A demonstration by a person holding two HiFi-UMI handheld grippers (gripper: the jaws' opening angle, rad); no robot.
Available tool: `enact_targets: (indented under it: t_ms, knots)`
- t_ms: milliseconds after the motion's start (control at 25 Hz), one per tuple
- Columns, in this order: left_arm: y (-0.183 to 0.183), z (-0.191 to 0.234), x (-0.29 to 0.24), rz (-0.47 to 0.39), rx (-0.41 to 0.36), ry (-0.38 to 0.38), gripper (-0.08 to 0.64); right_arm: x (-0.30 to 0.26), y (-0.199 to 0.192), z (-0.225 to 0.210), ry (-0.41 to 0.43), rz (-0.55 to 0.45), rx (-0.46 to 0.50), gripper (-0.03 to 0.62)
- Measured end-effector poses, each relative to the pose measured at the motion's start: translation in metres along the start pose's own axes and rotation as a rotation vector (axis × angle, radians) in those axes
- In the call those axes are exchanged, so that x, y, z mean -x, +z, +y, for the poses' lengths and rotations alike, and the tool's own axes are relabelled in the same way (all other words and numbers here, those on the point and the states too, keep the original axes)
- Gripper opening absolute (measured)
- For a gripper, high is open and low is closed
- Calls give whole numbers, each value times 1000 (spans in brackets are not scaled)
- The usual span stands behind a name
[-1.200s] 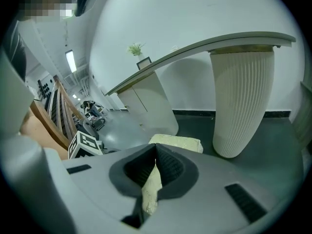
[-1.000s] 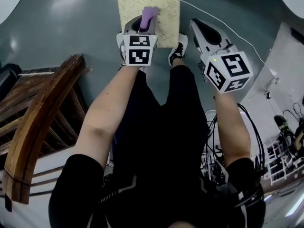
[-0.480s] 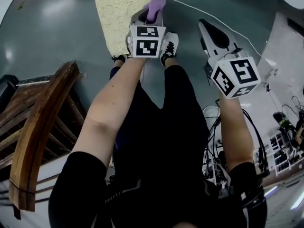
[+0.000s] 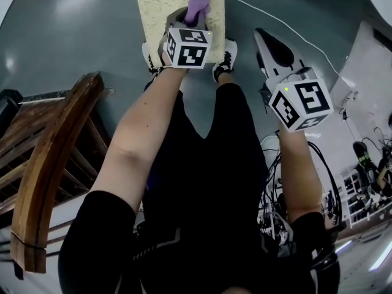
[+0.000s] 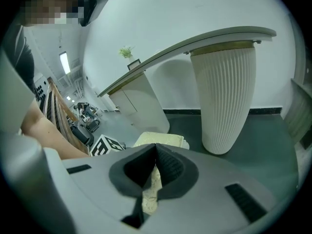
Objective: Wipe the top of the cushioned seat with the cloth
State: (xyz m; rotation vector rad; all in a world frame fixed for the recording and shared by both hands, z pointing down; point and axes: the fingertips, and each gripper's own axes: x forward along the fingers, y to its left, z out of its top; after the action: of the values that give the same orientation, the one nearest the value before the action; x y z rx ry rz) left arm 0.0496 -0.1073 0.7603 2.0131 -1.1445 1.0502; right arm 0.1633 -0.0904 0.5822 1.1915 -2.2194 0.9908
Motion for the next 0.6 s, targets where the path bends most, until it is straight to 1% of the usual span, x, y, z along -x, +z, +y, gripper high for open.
enact_targets:
  t_ms: [120,240,280,440,520,600]
  knots:
    - [-10,22,9,10,32,16,94,-8,9,15,7,-7,12,5]
    - [-19,45,19,14,85,31,94,-18,19,26,2,-7,32,5]
    - [-22,53,22,16,89,37,94,-21,22,31,-1,-8,36,5]
    - [-37,79,31,21,59,59,94,-35,26,47,9,-11,38,5]
    - [-43,92,35,26,70,78,94,-41,26,56,16,-10,47,5]
    - [-51,109,43,33,97,107,94,-47,26,66,28,-6,52,5]
